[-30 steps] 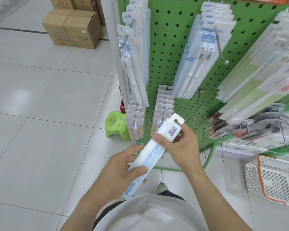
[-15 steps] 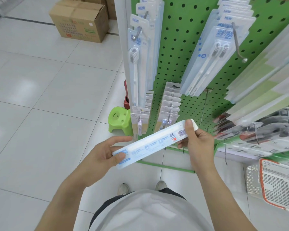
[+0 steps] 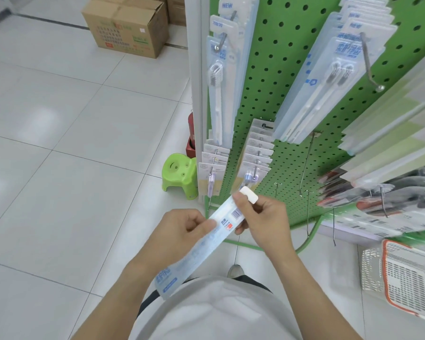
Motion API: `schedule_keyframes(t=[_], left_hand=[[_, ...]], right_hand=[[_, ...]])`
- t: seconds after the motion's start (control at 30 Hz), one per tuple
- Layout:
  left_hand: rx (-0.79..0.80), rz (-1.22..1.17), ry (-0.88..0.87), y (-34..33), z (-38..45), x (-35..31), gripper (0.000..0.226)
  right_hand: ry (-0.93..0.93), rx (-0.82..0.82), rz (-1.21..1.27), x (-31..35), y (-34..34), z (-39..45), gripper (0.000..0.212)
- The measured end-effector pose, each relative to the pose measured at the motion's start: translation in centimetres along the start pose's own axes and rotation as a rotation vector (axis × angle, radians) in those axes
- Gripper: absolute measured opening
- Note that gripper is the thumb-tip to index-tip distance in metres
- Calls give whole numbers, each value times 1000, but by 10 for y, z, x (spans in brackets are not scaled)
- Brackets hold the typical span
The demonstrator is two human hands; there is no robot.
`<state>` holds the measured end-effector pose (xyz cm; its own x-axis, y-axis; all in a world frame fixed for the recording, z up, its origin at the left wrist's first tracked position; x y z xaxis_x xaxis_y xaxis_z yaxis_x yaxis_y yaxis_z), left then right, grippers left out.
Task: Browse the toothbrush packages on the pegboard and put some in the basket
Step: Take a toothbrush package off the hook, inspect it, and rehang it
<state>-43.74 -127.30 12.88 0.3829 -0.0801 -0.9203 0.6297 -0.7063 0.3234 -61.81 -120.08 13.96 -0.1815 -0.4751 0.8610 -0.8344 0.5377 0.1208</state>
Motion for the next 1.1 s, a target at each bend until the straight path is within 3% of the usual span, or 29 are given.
schedule_keyframes(t=[0.1,0.2,0.33,0.43,0.57,0.63,0.7,0.73,0.8,0.87,0.9,1.0,1.1], left_hand=[[-96,154,-36,3,1,-4,51],[-93,147,-51,3,1,-5,54],[81,66,-44,-2,-1,-5,9],[90,68,-38,2,-5,3,36],[-101,446,-394,6,-20,-23,43],[-51,580,-535,-7,-25,-35,52],[-34,700,-638,-17,-22,-37,46],[-31,690,-627,-17,-20,-39,41],[-57,563,-513,-7,-15,-41,51],[-91,429,-362,6,-15,-37,48],[-95,343,-302,10,-15,-36,42],[-90,52,-145,13,-14,-28,32],[-77,2,-81,12,-17,-27,13]], right_hand=[[-8,108,-39,0,-5,-4,15],[-33,175,-30,-3,-8,-6,18],[-84,34,5,-9,5,-1,17],[-127,-27,57,-10,19,1,18],[-196,-39,281,-10,24,-3,8],[-245,20,362,-11,18,-7,6],[-283,82,380,-9,11,-11,8],[-290,113,364,-8,8,-14,13],[-262,181,296,-3,2,-21,36],[-157,226,217,4,0,-24,62],[-98,230,186,9,0,-26,64],[15,250,149,22,0,-32,46],[52,267,198,34,1,-36,37]])
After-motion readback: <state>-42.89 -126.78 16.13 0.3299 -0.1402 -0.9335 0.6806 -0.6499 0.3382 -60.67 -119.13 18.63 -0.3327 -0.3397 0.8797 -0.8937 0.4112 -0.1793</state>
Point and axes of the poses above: each hand's wrist, its own z-axis towards the middle knuckle, its own y-axis out of the back of the hand, x = y × z, the point moved 6 cm from there along z, towards the middle knuckle, and after that the axes turned 14 degrees about -y, right-handed, at the moved point
